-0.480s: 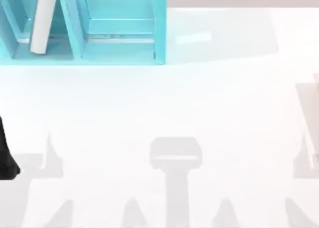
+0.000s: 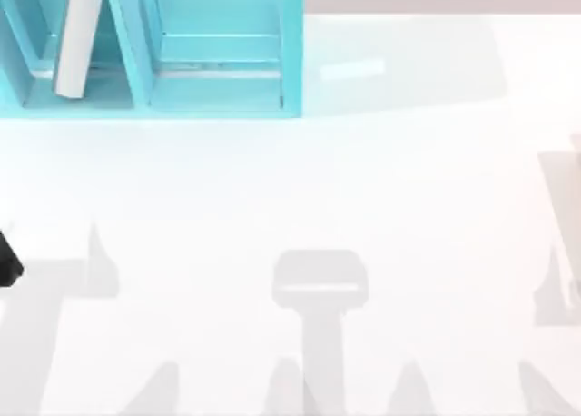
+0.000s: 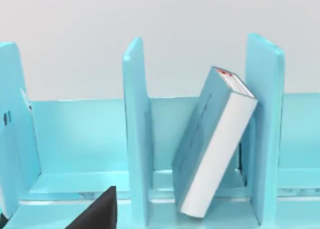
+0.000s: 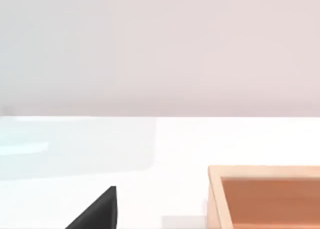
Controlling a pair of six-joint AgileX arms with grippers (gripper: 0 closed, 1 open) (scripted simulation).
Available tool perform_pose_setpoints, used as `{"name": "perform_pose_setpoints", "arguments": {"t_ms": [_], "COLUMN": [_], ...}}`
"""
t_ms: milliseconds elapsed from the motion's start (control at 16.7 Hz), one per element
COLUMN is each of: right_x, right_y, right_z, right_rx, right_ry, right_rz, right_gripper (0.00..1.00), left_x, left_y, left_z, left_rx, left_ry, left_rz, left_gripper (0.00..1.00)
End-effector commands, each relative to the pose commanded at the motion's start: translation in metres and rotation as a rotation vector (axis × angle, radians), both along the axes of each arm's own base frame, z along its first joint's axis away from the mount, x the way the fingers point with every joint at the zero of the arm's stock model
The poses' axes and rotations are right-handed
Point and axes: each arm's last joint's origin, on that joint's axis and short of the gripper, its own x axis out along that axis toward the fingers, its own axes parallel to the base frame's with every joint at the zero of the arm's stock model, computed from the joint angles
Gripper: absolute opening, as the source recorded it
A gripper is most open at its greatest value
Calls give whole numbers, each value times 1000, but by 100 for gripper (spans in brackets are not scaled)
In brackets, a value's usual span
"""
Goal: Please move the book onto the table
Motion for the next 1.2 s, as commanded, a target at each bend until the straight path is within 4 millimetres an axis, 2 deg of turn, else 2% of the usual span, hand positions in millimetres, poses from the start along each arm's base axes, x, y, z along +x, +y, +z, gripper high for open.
{"name": "perform_pose_setpoints", "arguments": {"t_ms": [240,360,480,660,840,1020,1200], "right_x": [0,0,0,0,0,0,0], "right_y": [0,0,0,0,0,0,0], "right_z": [0,0,0,0,0,0,0], "right_rx": [0,0,0,0,0,0,0], "right_ry": [0,0,0,0,0,0,0], "right_rz": [0,0,0,0,0,0,0], "right_gripper": [100,100,100,100,100,100,100], "left_x": [36,65,99,151,193,220,235], "left_y": [-3,-6,-10,-17,-24,-30,-33], "left_z": [27,32,27,2,-37,-74,-98], "left_rx": [56,91,131,194,256,306,339], "left_ry": [6,33,71,131,179,200,195], "left_rz": [5,7,8,9,11,16,23], "left_gripper": [100,100,100,100,100,100,100]}}
